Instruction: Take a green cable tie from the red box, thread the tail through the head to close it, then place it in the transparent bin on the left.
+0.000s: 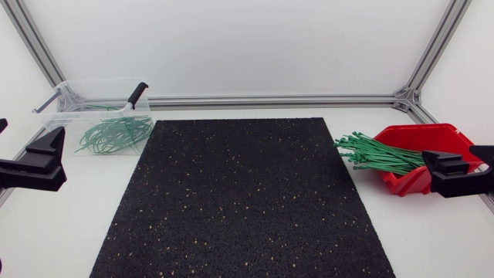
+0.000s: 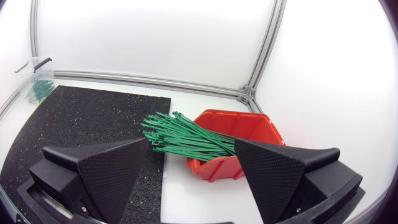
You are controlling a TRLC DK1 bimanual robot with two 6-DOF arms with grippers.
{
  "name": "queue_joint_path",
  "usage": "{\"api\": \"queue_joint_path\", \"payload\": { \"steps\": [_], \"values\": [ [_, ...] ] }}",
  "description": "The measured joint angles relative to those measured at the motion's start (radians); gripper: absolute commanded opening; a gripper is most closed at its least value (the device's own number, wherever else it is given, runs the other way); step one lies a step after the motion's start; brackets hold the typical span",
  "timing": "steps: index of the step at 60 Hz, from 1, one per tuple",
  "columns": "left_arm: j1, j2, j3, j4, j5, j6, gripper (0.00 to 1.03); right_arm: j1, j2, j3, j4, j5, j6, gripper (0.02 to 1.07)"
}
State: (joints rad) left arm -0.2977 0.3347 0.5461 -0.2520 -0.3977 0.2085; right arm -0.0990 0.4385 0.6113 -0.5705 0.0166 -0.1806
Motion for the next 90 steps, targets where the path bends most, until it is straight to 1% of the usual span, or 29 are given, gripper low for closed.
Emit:
{"api": "queue_joint_path", "payload": {
  "steps": [5, 11, 31, 51, 56, 75, 82, 90],
  "values": [
    [0.000, -0.027, -0.033, 0.018, 0.008, -0.003, 1.00, 0.000, -0.028, -0.010, 0.004, 0.006, -0.007, 1.02],
    [0.024, -0.061, -0.089, 0.042, 0.054, -0.016, 1.00, 0.000, -0.058, -0.030, 0.007, 0.011, -0.011, 1.02],
    [0.137, -0.174, -0.275, 0.126, 0.197, -0.086, 1.00, 0.002, -0.137, -0.104, 0.015, 0.012, -0.030, 1.02],
    [0.253, -0.289, -0.464, 0.211, 0.346, -0.162, 1.00, 0.006, -0.272, -0.181, 0.014, 0.014, -0.046, 1.02],
    [0.282, -0.314, -0.502, 0.251, 0.386, -0.182, 1.00, 0.006, -0.300, -0.200, 0.014, 0.014, -0.052, 1.02],
    [0.290, -0.328, -0.504, 0.257, 0.390, -0.187, 1.00, 0.014, -0.428, -0.270, 0.014, 0.014, -0.053, 1.02],
    [0.290, -0.328, -0.504, 0.257, 0.390, -0.187, 1.00, 0.014, -0.433, -0.280, 0.018, 0.014, -0.053, 1.02],
    [0.290, -0.328, -0.504, 0.258, 0.390, -0.187, 1.00, 0.014, -0.433, -0.303, 0.051, 0.014, -0.056, 1.02]
  ]
}}
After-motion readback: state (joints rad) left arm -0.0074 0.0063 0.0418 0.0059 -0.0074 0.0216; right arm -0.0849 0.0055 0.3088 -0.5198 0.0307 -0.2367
